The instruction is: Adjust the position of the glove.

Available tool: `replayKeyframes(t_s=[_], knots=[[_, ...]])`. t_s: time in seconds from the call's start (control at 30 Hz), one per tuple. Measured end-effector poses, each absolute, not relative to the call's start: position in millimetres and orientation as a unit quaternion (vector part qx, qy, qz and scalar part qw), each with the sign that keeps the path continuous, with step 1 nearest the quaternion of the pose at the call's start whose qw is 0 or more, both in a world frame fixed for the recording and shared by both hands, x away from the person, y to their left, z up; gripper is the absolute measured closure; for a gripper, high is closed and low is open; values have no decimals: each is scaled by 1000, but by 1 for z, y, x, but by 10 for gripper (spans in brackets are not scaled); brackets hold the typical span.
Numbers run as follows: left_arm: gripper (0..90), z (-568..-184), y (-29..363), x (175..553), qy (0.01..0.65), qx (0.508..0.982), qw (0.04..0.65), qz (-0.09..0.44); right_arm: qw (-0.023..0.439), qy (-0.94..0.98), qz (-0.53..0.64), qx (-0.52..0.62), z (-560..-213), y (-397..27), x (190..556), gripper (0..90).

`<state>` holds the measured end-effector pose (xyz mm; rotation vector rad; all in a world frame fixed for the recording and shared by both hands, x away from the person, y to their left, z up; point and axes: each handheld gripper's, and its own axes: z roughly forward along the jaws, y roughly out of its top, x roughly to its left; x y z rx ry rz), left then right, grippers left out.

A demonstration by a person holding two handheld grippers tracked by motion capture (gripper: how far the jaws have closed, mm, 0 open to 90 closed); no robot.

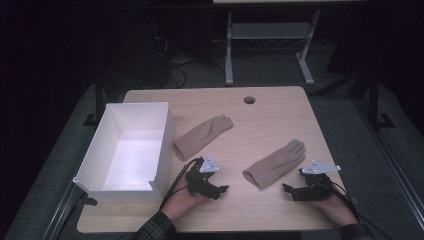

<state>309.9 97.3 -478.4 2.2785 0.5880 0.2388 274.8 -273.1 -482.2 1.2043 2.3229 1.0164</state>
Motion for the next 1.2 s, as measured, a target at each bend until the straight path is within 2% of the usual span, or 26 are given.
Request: replayKeyframes(t_s=[0.23, 0.37, 0.43, 0.47, 0.93, 1.2], knots=[[125, -478, 103, 308, 217, 895, 379, 90, 163, 820, 358, 417, -482, -274, 275, 130], [126, -477, 105, 307, 211, 899, 373, 86, 150, 825, 347, 419, -478, -276, 275, 160], [126, -476, 105, 307, 205, 902, 371, 81, 150, 826, 345, 421, -476, -278, 275, 232], [126, -476, 105, 307, 205, 902, 371, 81, 150, 826, 345, 421, -476, -278, 275, 232], [126, -478, 108, 306, 202, 898, 383, 82, 149, 814, 371, 422, -451, -272, 286, 900], [125, -478, 108, 306, 202, 897, 383, 83, 134, 819, 387, 402, -448, -252, 297, 900]])
